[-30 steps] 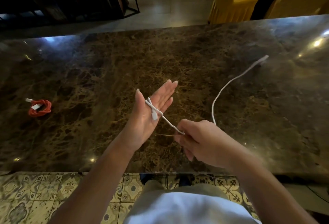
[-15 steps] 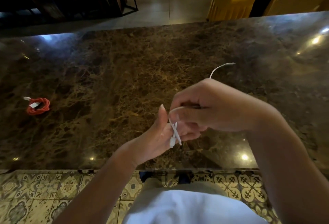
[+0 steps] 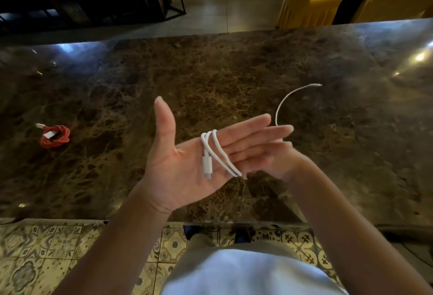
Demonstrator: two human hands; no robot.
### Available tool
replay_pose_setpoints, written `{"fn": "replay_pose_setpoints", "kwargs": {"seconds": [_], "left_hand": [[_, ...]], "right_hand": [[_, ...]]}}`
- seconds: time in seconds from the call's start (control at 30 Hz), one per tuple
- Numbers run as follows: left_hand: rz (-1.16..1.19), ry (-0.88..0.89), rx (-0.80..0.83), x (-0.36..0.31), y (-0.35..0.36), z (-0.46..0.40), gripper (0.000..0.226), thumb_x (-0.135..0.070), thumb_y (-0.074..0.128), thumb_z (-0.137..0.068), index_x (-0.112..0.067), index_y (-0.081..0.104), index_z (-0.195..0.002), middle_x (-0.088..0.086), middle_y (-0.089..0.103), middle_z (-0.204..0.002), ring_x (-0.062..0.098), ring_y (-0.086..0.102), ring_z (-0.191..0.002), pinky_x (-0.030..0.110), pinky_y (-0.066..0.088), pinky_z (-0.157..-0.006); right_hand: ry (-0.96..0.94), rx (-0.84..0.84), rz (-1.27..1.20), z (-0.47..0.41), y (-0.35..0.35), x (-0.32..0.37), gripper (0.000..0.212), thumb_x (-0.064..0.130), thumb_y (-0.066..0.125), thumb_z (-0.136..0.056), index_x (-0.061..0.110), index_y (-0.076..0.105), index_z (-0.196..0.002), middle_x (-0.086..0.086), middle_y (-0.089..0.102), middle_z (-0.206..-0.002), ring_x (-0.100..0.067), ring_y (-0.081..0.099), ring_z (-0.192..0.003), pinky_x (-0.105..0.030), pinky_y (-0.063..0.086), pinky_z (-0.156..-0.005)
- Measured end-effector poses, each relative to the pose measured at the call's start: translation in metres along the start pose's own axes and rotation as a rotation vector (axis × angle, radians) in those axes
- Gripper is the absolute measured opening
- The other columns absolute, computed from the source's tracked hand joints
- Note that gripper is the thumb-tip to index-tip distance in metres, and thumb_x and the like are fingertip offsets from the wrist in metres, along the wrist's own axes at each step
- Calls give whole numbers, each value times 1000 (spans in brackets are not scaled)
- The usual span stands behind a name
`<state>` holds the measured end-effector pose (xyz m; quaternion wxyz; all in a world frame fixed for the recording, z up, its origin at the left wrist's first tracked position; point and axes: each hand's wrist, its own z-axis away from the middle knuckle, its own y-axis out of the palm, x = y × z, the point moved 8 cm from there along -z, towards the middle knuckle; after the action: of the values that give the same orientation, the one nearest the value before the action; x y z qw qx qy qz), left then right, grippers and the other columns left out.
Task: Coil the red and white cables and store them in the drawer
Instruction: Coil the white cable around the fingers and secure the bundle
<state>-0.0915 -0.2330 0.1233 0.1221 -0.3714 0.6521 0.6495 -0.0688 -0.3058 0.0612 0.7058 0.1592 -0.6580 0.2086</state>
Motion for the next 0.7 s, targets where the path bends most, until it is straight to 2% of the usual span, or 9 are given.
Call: {"fn": "replay_pose_setpoints", "kwargs": {"seconds": [0.07, 0.13, 0.2, 0.3, 0.37, 0.43, 0.57, 0.63, 0.7], "left_hand": [[9, 23, -11, -4, -5, 1, 132, -92, 13, -73, 7, 17, -159, 32, 14, -169, 45, 10, -159, 50, 11, -130], [-7, 49, -37, -5, -8, 0, 133, -91, 11, -71, 7, 15, -161, 31, 14, -170, 43, 10, -160, 51, 5, -131], [-27, 93, -86, -10, -14, 1, 131, -91, 11, -73, 6, 14, -161, 29, 15, -170, 41, 10, -160, 51, 4, -131], [-15, 169, -150, -21, -28, 2, 126, -89, 14, -78, 4, 15, -162, 26, 18, -170, 38, 14, -160, 48, 6, -130], [-113, 183, -228, -23, -45, 4, 122, -90, 20, -81, 2, 18, -162, 22, 24, -170, 34, 20, -160, 47, 9, -131], [-265, 158, -304, -20, -61, 5, 122, -91, 38, -80, -3, 21, -163, 16, 28, -170, 29, 23, -159, 45, 11, -131], [-480, 81, -388, -10, -79, 8, 122, -91, 43, -77, -8, 22, -164, 7, 30, -171, 20, 24, -160, 40, 14, -131], [-553, 60, -425, -8, -85, 9, 120, -94, 39, -76, -13, 25, -163, 2, 30, -171, 17, 23, -160, 39, 13, -130], [-617, 23, -471, -5, -91, 9, 117, -97, 37, -73, -20, 30, -161, -3, 32, -170, 13, 25, -159, 36, 15, -130]], "right_hand": [[67, -40, 178, 0, 1, -16, 45, -8, 66, -93, 29, 65, -67, 17, 62, -60, 9, 59, -58, -7, 47, -60], [118, -30, 143, 1, 8, -21, 39, -2, 54, -102, 8, 63, -66, 12, 61, -54, -1, 48, -47, -13, 37, -50], [135, -41, 9, 4, 15, -24, 44, 17, 47, -110, -7, 67, -79, 0, 64, -58, -12, 43, -44, -19, 33, -47], [129, -27, -75, 12, 24, -27, 45, 38, 44, -108, 5, 75, -109, -13, 67, -65, -16, 48, -44, -21, 37, -44], [160, -49, 32, 17, 22, -29, 39, 38, 46, -107, 13, 74, -119, -10, 69, -65, -17, 52, -45, -20, 41, -45], [182, -74, 248, 22, 19, -23, 28, 33, 50, -108, 20, 70, -124, -5, 71, -65, -14, 58, -48, -18, 46, -51], [183, -104, 643, 31, 12, 6, 13, 37, 53, -107, 28, 61, -104, 4, 73, -67, -5, 68, -62, -29, 56, -70], [181, -125, 728, 36, 7, 19, 15, 39, 52, -106, 31, 59, -97, 8, 72, -66, -4, 67, -62, -35, 58, -69], [153, -132, 749, 42, 3, 32, 17, 40, 53, -106, 31, 61, -93, 9, 70, -63, -3, 67, -59, -31, 57, -65]]}}
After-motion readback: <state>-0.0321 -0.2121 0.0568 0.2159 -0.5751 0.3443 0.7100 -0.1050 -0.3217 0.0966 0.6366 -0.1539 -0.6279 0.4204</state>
